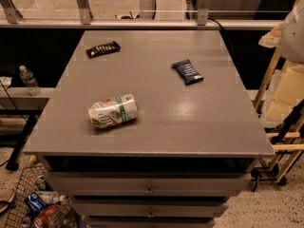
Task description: Move rxbar blueberry near 7up can
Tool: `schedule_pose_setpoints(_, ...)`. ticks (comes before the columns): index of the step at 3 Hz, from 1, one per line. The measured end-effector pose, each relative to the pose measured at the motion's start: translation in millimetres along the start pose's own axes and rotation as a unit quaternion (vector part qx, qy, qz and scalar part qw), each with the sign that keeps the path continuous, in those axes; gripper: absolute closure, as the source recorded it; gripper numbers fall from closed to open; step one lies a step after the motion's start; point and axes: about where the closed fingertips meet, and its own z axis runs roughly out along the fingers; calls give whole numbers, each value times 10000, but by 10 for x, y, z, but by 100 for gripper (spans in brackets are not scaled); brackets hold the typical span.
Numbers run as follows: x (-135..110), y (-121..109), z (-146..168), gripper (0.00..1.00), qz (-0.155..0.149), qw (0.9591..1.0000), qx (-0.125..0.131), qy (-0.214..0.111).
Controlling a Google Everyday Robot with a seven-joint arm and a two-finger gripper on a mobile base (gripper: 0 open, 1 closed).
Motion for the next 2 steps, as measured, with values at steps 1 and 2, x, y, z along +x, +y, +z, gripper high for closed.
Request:
schedule_pose_setpoints(1, 0, 0, 0, 0, 0, 10000, 1, 0)
schedule_pose_setpoints(2, 39, -96, 45, 0, 403, 9990, 153, -149)
